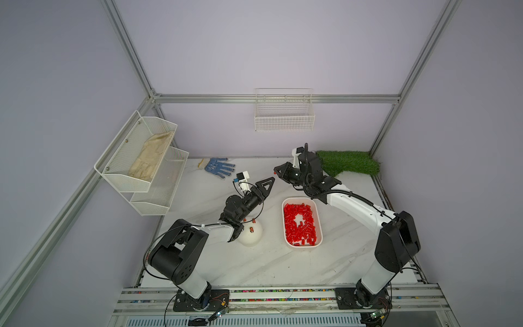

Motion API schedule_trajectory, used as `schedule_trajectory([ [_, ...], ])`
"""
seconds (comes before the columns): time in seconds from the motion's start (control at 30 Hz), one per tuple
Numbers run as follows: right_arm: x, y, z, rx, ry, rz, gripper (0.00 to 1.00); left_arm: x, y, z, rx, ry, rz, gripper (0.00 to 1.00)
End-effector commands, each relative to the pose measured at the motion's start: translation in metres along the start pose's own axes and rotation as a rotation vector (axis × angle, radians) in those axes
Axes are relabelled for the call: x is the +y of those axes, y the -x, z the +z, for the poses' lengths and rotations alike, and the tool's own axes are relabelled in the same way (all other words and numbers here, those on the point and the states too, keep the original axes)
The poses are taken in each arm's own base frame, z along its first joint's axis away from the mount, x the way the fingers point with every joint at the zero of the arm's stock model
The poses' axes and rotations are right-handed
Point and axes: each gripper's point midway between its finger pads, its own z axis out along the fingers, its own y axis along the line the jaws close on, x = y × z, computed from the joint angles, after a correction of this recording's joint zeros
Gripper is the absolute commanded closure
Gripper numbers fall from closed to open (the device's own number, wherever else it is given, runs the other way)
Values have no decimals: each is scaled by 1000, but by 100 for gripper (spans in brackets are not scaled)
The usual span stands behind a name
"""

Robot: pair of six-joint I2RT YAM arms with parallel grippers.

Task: Cover the protruding screws with screw protection sleeves
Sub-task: Pick up the screw protection sleeve from the storage box.

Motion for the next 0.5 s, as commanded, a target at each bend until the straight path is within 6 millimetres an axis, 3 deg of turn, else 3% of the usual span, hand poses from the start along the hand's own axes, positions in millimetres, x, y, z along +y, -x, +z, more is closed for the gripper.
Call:
schedule_trajectory([
  [0.0,25,13,-17,-38,88,24,84,-35,15,-2,-51,-129,13,46],
  [0.2,29,10,-19,-26,113,30,84,-38,25,2,-74,-148,20,63],
  [0.47,32,7,-19,-11,124,22,84,-30,33,9,-75,-176,-14,63],
])
